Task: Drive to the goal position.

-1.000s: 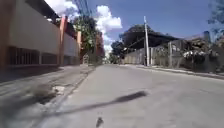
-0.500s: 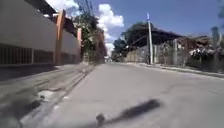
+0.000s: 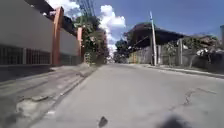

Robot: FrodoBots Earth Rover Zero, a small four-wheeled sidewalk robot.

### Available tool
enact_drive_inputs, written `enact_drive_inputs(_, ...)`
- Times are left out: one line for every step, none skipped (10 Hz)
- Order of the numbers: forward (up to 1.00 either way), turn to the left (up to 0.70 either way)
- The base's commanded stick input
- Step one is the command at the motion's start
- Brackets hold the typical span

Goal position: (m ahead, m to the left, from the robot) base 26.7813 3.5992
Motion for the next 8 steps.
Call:
enact_drive_inputs(1.00,0.01)
enact_drive_inputs(1.00,0.01)
enact_drive_inputs(1.00,0.01)
enact_drive_inputs(1.00,0.01)
enact_drive_inputs(1.00,0.00)
enact_drive_inputs(1.00,-0.09)
enact_drive_inputs(1.00,-0.34)
enact_drive_inputs(1.00,-0.39)
